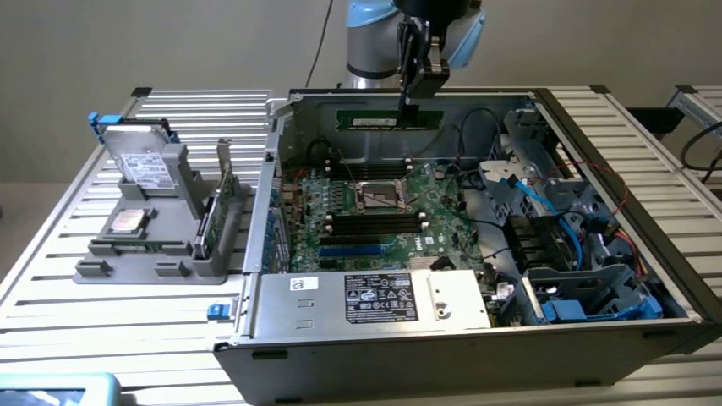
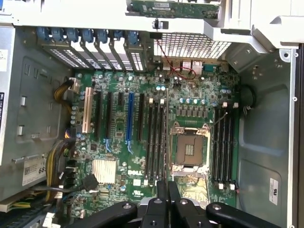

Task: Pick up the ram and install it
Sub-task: 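Insert the ram into the slot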

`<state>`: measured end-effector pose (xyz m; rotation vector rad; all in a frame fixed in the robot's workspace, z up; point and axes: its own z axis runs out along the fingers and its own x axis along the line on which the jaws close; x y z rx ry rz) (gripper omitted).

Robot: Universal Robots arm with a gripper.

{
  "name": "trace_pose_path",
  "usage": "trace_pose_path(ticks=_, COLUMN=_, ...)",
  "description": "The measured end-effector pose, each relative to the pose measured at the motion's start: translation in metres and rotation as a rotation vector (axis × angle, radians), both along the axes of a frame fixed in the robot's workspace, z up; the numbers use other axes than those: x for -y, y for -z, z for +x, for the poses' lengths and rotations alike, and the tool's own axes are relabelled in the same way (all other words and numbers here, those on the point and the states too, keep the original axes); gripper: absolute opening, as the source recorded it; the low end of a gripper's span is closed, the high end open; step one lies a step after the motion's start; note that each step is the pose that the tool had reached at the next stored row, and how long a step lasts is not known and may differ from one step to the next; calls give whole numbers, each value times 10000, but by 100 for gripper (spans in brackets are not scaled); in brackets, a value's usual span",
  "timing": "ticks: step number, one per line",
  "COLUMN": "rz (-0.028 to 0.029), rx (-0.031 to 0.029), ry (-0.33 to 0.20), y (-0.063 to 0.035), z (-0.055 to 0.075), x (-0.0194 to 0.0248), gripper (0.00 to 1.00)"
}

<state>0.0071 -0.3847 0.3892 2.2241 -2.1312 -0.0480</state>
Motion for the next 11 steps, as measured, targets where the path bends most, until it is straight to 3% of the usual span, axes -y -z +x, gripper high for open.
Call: trace_pose_path(ticks=11, rz=1, rx=6, ry=135, y=22, z=-1, x=-1, gripper=13)
